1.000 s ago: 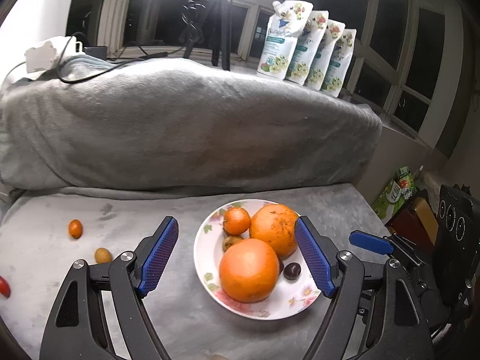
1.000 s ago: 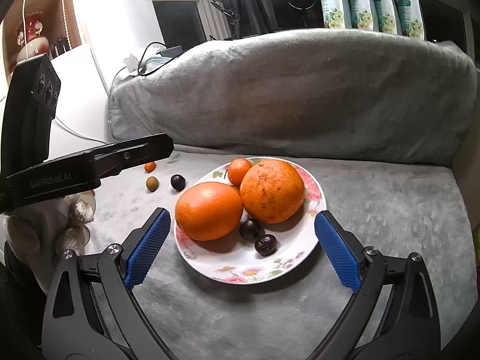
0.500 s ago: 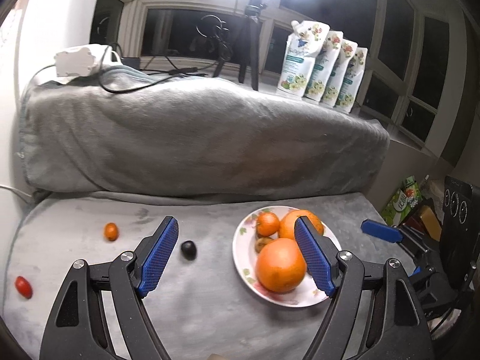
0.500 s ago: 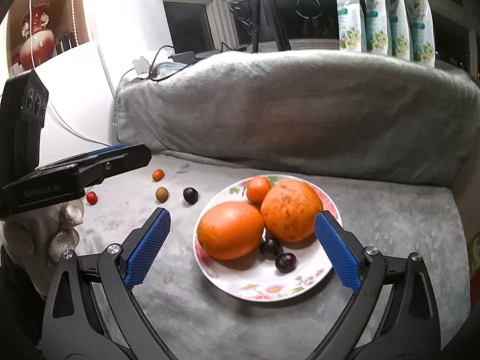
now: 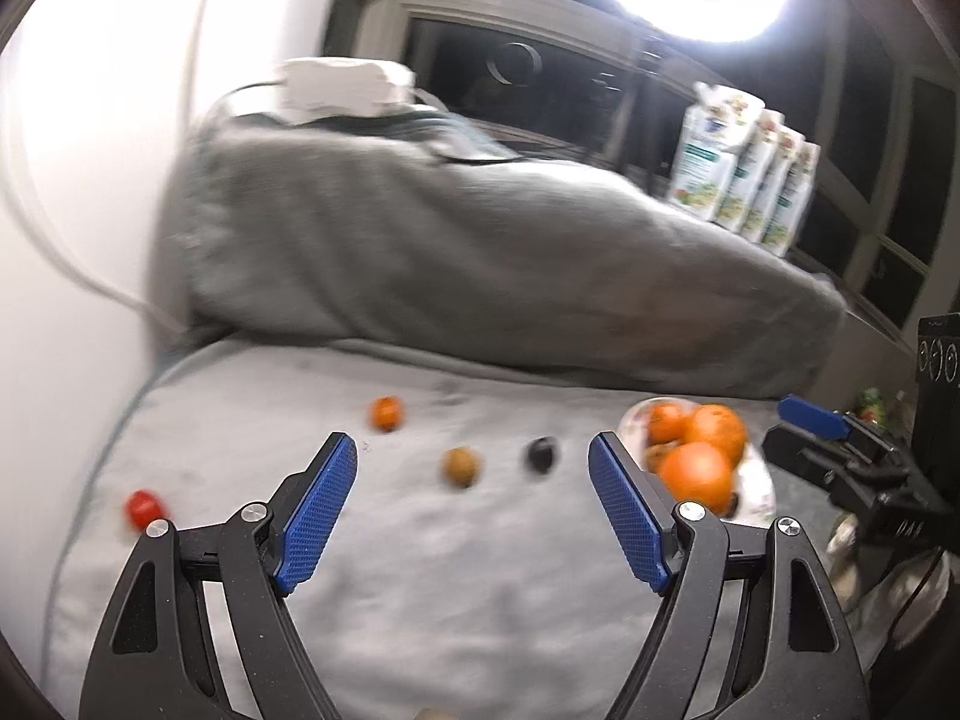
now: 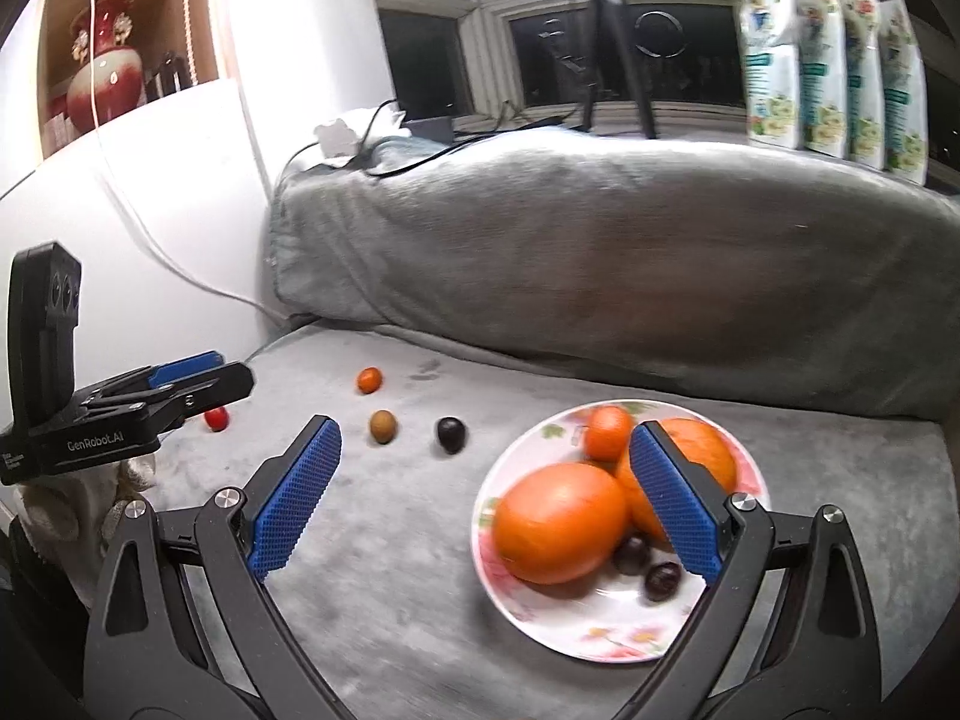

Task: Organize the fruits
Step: 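Move both grippers toward the red tomato and brown round fruit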

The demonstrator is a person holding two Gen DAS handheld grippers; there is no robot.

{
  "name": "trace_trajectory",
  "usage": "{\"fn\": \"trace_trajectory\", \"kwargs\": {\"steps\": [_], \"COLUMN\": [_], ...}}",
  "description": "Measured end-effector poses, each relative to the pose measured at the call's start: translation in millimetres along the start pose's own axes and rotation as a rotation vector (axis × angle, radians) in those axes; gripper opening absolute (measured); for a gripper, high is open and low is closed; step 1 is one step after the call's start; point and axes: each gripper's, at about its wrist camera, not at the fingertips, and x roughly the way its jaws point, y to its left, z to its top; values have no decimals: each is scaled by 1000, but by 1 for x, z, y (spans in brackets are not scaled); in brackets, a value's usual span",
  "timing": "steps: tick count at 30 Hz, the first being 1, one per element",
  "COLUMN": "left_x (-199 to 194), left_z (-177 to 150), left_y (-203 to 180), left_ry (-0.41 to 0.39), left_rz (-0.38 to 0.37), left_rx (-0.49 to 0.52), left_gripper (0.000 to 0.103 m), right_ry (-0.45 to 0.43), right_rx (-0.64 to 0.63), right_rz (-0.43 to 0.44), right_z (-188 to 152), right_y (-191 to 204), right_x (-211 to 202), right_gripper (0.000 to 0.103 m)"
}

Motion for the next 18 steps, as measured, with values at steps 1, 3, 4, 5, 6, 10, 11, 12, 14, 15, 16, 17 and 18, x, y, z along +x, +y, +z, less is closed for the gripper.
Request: {"fn": "trace_trajectory", "kwargs": {"steps": [1,3,4,5,6,10,11,12,14,15,16,17,18], "left_x": [-3,-8,-10,-11,-13,-13,-12,-12,-14,-13,-12,-10,-8], "left_z": [-2,-9,-13,-16,-21,-34,-35,-37,-40,-41,-42,-42,-42], "left_y": [7,24,31,37,45,68,73,78,88,94,99,104,109], "left_ry": [-3,-3,2,6,14,47,51,54,57,60,65,70,73], "left_rz": [13,41,56,66,80,121,132,142,162,172,183,192,202], "left_rx": [-10,-28,-35,-41,-54,-85,-91,-97,-110,-119,-127,-133,-137], "left_gripper": [80,80,80,80,80,80,80,79,77,73,72,69,64], "right_ry": [10,21,27,36,44,79,89,95,108,114,127,140,147], "right_rx": [-8,-19,-26,-37,-46,-82,-93,-103,-125,-133,-144,-152,-156], "right_rz": [13,31,40,52,60,91,97,103,110,112,116,118,117], "right_z": [1,3,4,5,5,6,6,6,5,4,4,3,2], "right_y": [5,13,18,24,28,49,55,60,72,76,81,86,89], "right_x": [5,12,16,21,26,47,54,59,72,77,85,92,96], "right_gripper": [99,99,99,99,99,99,99,99,97,94,92,88,87]}}
